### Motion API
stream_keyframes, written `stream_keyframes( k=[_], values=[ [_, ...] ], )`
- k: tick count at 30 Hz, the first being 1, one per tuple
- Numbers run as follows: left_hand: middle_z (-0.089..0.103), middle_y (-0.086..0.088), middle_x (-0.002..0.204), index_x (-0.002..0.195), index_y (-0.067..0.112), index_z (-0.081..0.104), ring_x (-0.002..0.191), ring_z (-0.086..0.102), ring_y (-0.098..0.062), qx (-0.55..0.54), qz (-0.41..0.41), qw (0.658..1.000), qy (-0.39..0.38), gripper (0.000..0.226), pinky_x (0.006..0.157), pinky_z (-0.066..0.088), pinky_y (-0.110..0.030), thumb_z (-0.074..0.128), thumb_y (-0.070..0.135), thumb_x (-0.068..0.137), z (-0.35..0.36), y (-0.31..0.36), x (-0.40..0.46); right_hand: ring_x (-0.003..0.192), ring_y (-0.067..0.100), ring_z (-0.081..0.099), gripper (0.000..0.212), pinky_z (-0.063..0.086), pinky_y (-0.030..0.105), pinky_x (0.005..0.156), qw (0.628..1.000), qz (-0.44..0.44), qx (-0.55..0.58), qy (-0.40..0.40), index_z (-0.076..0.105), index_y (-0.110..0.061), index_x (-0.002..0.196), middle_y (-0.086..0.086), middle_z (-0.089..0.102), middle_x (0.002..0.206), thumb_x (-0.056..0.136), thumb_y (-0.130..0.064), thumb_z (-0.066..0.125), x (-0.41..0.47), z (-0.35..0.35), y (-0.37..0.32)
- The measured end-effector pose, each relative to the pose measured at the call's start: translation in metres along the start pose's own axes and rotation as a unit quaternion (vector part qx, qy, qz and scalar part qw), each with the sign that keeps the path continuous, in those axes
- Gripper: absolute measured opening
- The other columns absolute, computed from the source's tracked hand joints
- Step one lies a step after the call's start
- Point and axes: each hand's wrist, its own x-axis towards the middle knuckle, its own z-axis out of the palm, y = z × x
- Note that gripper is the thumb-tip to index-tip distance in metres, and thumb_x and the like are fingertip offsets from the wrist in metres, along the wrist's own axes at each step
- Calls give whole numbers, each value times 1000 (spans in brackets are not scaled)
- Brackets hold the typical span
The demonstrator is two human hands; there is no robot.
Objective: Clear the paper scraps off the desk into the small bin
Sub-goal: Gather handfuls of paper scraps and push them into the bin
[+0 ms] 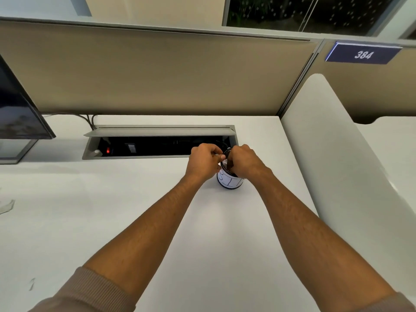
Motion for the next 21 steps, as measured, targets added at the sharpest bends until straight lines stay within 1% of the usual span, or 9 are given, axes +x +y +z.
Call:
stream_keyframes(
  k=[3,7,10,12,13,15,17,20,21],
  values=[
    [71,-10,76,87,9,72,64,70,-19,29,8,999,17,22,71,58,-33,61,27,94,-8,5,-4,91,30,57,24,53,34,81,998,17,41,52,69,-10,108,15,58,109,84,-9,67,-11,-8,3],
    [68,-12,73,83,3,68,66,70,-24,40,13,998,41,33,70,58,-42,54,30,97,-24,6,-24,101,31,60,28,50,32,85,985,24,112,130,71,-10,112,15,64,112,89,-1,59,-31,-14,5],
    [69,-12,76,87,1,67,65,70,-19,28,18,999,43,32,71,59,-41,52,27,98,-39,0,-48,101,28,63,29,51,27,89,958,28,216,186,72,-9,109,14,70,108,88,4,55,-48,-9,5],
    [69,-11,79,91,1,67,64,69,-14,14,17,999,42,30,72,59,-38,50,25,99,-51,-7,-66,102,24,65,26,50,27,94,932,38,287,219,73,-9,106,12,72,107,88,2,57,-61,-6,5],
    [69,-9,81,92,2,67,65,68,-12,10,15,999,42,29,72,58,-35,50,24,99,-57,-11,-76,101,22,66,24,49,25,94,921,40,311,231,74,-9,105,10,72,106,88,0,59,-69,-5,3],
    [69,-6,81,91,5,68,67,67,-11,8,16,999,42,26,74,56,-32,50,23,98,-69,-21,-96,99,20,67,22,48,21,90,911,38,332,244,74,-11,104,9,73,104,88,-4,61,-86,0,-3],
    [70,-4,81,92,7,70,73,68,-15,20,22,999,42,25,75,53,-31,51,23,97,-82,-34,-117,98,19,67,22,48,18,86,910,28,337,238,74,-13,106,8,73,105,88,-9,62,-104,9,-15],
    [70,-4,83,92,9,70,80,65,-20,45,31,998,44,24,76,49,-31,52,23,97,-102,-57,-150,89,9,64,20,40,-1,73,903,9,369,218,74,-12,105,4,73,104,88,-11,63,-131,31,-41],
    [71,-3,85,94,10,70,81,63,-19,52,31,997,45,23,75,48,-29,52,23,98,-109,-66,-162,88,7,63,20,38,-5,70,901,-1,381,209,73,-11,105,3,73,105,88,-10,62,-140,41,-52]
  ],
)
